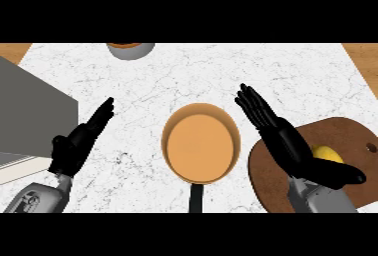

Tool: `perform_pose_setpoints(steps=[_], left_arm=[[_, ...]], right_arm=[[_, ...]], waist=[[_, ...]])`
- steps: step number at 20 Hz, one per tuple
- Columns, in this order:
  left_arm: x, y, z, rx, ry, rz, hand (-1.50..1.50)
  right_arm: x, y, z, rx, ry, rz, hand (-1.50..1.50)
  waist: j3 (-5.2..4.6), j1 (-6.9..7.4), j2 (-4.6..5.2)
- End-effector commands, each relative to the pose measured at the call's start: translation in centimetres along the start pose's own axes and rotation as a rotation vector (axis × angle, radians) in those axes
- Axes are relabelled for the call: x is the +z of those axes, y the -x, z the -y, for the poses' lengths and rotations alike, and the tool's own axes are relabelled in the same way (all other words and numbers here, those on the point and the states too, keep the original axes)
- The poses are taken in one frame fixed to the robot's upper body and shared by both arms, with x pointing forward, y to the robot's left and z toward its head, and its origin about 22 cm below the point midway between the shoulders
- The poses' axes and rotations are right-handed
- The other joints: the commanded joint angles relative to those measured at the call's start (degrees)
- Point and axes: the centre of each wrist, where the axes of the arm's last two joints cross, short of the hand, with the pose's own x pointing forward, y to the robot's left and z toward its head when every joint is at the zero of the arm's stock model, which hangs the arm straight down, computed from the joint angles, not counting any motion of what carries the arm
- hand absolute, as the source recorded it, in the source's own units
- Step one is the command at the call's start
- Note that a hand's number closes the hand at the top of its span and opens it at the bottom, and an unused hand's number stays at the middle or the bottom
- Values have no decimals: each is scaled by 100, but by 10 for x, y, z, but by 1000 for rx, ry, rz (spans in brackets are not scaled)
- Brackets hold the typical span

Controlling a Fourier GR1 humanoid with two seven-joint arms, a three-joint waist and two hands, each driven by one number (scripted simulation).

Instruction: Pick the lemon from the cutting board and place it in the pot

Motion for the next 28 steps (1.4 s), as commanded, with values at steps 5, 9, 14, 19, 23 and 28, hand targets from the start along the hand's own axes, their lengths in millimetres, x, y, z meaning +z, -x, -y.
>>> perform_pose_setpoints(steps=[5,9,14,19,23,28], left_arm=[[11,30,1,81,-35,-127,0],[18,43,11,151,-31,-204,0],[17,43,19,141,-20,-197,0],[10,50,47,166,22,-184,0],[15,45,35,152,41,-188,0],[14,36,29,153,24,-183,0]], right_arm=[[73,-9,84,262,154,-405,150],[81,-40,132,725,560,-175,-150],[128,-28,107,625,673,148,-150],[132,-108,97,619,541,-16,-150],[135,-124,104,643,525,-301,-150],[126,-148,102,535,537,-413,-150]], waist=[[61,-47,113],[67,-395,50],[85,-139,86],[60,-22,104],[56,48,114],[68,108,113]])
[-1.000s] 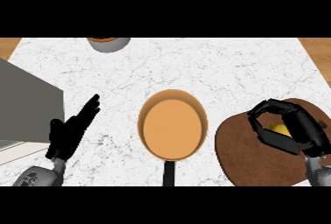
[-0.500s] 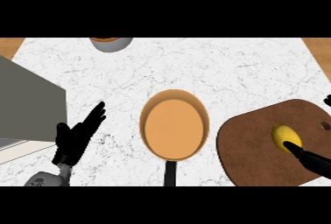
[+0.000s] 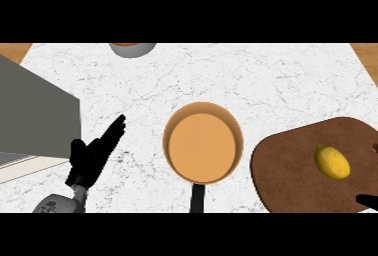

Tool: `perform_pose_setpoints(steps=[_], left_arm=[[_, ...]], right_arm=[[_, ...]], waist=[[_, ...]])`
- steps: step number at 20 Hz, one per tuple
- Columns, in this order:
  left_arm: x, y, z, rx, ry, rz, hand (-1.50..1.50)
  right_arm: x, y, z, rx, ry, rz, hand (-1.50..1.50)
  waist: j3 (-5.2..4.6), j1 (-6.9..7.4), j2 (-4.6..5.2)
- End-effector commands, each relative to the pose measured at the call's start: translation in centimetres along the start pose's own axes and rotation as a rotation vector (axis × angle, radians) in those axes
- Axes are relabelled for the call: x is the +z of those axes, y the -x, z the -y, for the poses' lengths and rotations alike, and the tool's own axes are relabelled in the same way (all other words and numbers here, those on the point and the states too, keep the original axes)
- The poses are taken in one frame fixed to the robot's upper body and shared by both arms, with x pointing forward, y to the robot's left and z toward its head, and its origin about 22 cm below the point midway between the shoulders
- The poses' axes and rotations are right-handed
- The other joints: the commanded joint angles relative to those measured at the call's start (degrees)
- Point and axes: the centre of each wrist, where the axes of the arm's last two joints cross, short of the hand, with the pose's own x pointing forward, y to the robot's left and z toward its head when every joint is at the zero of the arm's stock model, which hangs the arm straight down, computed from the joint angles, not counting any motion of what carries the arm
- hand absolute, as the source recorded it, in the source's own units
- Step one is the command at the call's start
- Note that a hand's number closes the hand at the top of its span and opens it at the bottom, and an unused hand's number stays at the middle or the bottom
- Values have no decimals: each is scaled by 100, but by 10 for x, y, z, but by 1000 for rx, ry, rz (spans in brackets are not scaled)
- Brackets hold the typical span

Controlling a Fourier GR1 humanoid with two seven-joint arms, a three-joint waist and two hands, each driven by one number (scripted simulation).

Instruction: Pick the lemon from the cutting board and place it in the pot

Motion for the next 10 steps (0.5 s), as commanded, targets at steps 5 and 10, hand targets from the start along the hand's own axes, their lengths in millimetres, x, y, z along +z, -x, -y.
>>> perform_pose_setpoints(steps=[5,10], left_arm=[[-13,-14,-1,7,43,-2,0],[-15,-11,2,1,25,-10,0]], right_arm=[[-28,13,-14,-12,-139,-273,-150],[-33,40,-14,99,-370,-370,-150]], waist=[[1,141,53],[4,127,44]])
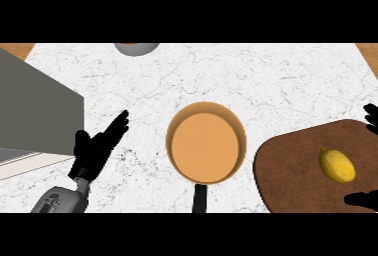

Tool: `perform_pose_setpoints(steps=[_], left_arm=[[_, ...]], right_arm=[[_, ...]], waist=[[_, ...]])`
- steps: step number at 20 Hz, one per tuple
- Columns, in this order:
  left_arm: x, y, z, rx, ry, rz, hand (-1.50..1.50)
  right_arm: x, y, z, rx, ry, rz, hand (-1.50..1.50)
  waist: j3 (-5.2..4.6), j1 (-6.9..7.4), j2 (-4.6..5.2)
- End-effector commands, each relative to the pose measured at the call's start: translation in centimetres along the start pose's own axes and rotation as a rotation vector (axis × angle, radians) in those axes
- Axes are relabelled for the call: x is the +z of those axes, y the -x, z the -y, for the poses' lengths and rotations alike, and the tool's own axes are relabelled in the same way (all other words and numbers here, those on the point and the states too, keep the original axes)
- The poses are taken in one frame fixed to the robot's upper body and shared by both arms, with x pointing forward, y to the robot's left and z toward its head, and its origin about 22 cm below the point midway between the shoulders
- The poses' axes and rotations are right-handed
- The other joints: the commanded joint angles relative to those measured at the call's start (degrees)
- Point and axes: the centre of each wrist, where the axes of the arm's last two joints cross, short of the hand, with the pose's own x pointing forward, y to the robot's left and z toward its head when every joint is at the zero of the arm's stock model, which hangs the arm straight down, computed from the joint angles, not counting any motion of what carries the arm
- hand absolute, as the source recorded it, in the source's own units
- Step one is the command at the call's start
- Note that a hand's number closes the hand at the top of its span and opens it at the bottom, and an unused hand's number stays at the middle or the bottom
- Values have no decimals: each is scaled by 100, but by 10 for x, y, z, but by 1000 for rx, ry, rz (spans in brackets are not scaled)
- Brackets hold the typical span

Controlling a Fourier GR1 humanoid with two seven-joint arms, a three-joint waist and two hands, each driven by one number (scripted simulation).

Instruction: Pick the lemon from the cutting board and place it in the pot

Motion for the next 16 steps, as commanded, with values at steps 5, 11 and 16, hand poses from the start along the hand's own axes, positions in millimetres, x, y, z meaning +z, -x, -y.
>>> perform_pose_setpoints(steps=[5,11,16], left_arm=[[6,14,13,14,-4,-11,0],[5,7,-4,13,-20,-20,0],[13,20,5,-1,5,-3,0]], right_arm=[[-27,55,-2,78,-115,-106,-150],[-18,84,23,83,4,-46,-150],[-28,97,24,9,-55,-31,-150]], waist=[[3,-38,-14],[2,-62,-19],[1,-46,-19]])
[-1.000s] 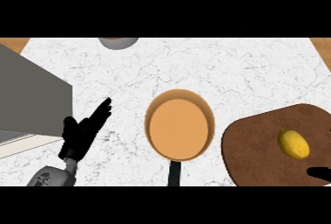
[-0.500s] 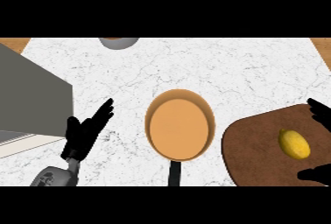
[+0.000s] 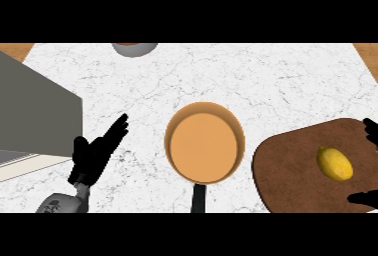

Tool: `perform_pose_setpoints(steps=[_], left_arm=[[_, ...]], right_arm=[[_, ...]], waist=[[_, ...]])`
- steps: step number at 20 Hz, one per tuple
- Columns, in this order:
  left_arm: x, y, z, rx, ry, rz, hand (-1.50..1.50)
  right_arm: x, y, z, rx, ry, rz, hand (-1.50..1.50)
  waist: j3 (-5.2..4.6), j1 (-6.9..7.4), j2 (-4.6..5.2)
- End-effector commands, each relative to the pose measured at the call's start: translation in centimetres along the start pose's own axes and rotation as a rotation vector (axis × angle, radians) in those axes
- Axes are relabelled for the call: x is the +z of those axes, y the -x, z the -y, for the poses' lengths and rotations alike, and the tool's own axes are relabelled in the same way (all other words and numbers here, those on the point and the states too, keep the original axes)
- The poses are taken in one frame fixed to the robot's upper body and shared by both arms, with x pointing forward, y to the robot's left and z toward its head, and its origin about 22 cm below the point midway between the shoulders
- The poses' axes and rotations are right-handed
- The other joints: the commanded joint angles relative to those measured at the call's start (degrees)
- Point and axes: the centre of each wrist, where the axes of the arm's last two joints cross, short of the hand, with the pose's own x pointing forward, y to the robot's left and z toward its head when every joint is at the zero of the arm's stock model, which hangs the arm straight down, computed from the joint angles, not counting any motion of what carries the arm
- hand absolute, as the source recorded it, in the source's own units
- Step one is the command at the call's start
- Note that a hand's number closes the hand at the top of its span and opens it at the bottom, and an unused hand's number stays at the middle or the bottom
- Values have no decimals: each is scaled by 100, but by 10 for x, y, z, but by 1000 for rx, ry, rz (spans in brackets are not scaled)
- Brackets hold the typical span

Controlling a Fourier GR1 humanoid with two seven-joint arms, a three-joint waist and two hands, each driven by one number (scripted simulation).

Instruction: Pick the lemon from the cutting board and place it in the pot

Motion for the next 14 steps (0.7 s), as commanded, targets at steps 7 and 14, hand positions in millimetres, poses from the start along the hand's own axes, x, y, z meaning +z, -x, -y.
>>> perform_pose_setpoints(steps=[7,14], left_arm=[[6,-1,-9,14,-14,-28,0],[1,-13,-5,8,5,-6,0]], right_arm=[[-11,10,-21,-261,-71,120,-150],[-16,71,-41,-369,-77,74,-150]], waist=[[-5,7,-2],[-2,20,4]])
